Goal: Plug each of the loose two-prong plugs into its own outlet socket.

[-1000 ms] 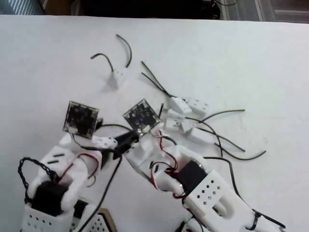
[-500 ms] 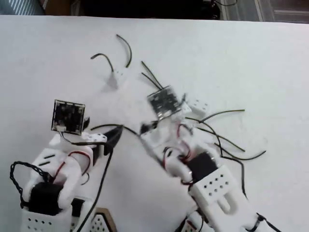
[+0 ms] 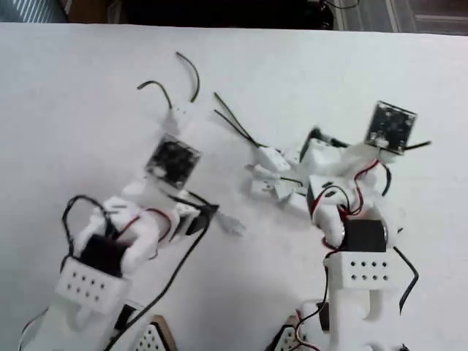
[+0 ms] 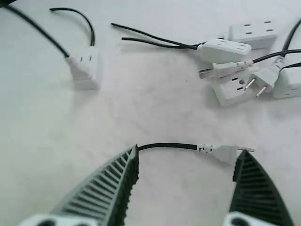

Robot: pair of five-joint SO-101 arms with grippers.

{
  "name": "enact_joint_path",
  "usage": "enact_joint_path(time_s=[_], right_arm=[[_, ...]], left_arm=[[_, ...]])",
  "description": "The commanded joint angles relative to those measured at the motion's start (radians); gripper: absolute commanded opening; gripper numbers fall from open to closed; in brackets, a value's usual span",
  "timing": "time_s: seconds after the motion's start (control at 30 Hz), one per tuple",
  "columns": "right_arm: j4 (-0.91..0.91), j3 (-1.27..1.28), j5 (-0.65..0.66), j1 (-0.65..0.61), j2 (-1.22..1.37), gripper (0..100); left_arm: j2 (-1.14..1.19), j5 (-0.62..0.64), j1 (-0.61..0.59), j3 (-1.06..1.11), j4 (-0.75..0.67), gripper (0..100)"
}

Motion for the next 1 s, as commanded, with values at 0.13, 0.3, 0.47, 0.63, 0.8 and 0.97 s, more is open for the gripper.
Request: enact_joint_path(time_s=[0.13,0.3,0.47,0.63,0.8,0.97], right_arm=[[-0.051,-0.054,-0.092,0.137,-0.022,1.8],[-0.053,-0.06,-0.107,0.16,-0.024,1.8],[-0.064,-0.06,-0.114,0.186,-0.07,1.8],[-0.051,-0.038,-0.112,0.234,-0.193,1.8],[-0.053,-0.009,-0.112,0.232,-0.266,1.8],[-0.05,-0.005,-0.112,0.231,-0.269,1.8]], left_arm=[[0.404,-0.057,0.13,-0.308,-0.04,35],[0.61,-0.06,0.209,-0.448,-0.052,38],[0.745,-0.063,0.289,-0.479,-0.199,38],[0.832,-0.147,0.375,-0.483,-0.318,38],[0.99,-0.196,0.414,-0.592,-0.333,38],[1.176,-0.247,0.437,-0.727,-0.328,38]])
